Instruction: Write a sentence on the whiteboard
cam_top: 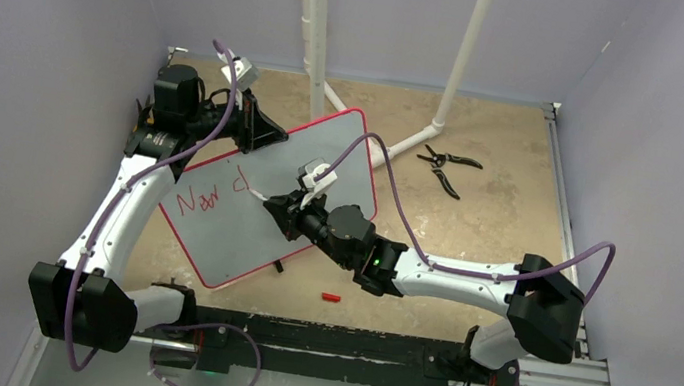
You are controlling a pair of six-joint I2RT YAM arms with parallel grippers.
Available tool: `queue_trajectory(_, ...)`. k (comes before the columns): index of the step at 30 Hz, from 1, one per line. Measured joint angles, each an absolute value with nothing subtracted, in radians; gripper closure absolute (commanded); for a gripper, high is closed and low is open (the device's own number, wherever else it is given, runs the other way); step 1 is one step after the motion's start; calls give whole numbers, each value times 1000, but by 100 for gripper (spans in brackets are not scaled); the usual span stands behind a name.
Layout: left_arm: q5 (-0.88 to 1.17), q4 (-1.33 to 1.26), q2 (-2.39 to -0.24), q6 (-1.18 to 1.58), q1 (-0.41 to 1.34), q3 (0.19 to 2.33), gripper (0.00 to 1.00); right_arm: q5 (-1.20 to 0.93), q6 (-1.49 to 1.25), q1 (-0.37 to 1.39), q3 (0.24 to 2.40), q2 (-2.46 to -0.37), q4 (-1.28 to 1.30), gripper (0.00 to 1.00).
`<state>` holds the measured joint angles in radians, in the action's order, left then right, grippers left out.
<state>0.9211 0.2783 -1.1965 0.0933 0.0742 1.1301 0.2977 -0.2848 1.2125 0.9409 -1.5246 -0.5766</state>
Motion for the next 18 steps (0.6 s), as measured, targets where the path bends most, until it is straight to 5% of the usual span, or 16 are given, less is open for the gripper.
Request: queue_trajectory(18, 923, 278, -1197, 94, 74, 1130, 100, 324, -272, 1210, 951, -1525, -622, 100)
